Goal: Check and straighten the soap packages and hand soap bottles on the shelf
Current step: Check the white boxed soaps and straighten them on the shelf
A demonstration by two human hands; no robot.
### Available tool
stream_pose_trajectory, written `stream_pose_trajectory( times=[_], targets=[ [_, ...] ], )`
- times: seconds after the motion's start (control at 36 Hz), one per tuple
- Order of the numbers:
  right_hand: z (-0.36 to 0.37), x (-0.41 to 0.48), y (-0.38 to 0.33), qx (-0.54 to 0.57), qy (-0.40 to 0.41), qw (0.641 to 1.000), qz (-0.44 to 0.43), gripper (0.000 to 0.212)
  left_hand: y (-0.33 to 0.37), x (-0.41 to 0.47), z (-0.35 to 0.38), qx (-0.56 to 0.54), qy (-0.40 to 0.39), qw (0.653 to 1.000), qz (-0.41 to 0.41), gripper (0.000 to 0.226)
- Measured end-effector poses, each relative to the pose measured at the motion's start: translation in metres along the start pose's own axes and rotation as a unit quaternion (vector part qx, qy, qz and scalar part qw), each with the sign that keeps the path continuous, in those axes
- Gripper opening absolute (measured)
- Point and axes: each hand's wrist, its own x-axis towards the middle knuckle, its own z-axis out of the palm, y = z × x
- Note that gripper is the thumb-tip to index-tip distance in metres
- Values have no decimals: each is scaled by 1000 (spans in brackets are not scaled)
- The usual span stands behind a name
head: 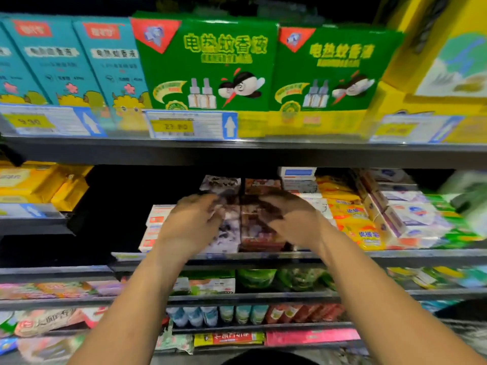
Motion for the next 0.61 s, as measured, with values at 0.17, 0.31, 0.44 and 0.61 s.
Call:
stream_pose_trajectory(
  times=[0.17,0.31,0.44,0.61],
  targets=[
    [-29,0,51,-29,-5,999,21,47,70,13,27,65,-107,992,27,60],
    [-22,13,99,-28,55,998,-28,37,89,23,65,121,-136,983,-33,70],
    [-27,25,125,-33,71,996,-31,71,94,18,82,163,-137,975,-61,69],
    [-32,57,130,39,64,997,27,98,88,16,87,167,-99,980,-39,70]
  ],
)
